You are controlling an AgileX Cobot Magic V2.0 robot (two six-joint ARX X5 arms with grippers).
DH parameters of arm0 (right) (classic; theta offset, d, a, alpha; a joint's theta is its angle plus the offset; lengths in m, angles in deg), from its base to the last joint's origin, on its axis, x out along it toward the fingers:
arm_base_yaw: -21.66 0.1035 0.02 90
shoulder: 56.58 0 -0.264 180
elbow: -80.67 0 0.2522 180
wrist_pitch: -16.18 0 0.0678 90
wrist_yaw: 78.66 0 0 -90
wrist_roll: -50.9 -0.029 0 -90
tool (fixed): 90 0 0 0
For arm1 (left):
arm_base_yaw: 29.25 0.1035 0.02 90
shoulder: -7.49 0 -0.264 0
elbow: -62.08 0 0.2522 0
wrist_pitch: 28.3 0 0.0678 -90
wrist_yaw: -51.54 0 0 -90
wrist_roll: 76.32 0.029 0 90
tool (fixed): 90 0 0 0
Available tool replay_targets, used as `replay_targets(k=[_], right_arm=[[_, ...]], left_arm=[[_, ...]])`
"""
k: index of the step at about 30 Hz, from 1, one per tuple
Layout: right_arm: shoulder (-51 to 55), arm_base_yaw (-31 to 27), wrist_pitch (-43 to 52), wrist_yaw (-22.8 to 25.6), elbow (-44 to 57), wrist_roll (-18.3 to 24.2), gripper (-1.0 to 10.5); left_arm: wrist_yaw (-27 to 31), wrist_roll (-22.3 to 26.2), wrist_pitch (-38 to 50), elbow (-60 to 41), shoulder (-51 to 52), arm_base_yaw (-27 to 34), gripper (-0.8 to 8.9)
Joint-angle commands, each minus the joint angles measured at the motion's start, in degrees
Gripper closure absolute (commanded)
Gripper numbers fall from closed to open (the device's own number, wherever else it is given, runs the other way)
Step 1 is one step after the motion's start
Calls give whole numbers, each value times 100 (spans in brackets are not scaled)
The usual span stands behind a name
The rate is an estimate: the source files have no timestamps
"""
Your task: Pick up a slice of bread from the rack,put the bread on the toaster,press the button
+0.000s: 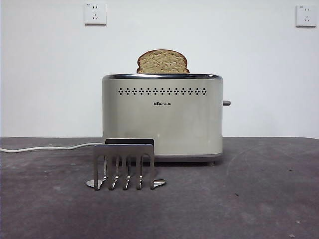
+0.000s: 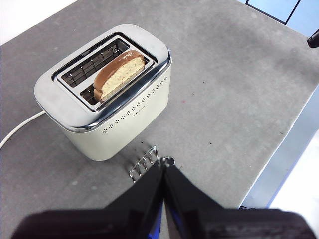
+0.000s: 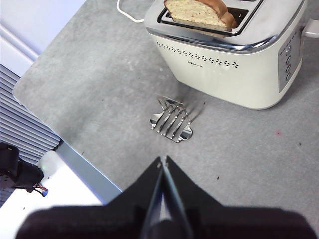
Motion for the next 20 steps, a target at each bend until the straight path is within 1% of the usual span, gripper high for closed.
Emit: replay_targets(k=[1, 8, 11, 12, 15, 20], right_arm=[[-4, 4, 4, -4, 46, 48, 945], [-4, 2, 4, -4, 46, 48, 946], [-4, 2, 4, -4, 46, 48, 945], [-4, 4, 4, -7, 46, 48, 946], [-4, 4, 4, -7, 46, 48, 946], [-4, 2, 4, -4, 46, 48, 946]], left_arm=[[15, 17, 24, -48, 7, -11, 816], [33, 17, 59, -48, 9, -4, 816], [254, 219, 254, -48, 127, 125, 816], [337, 326, 448, -50, 216, 269, 816], [284, 557, 1143, -66, 522, 752, 816], [291, 601, 2332, -354, 1204, 1563, 816]])
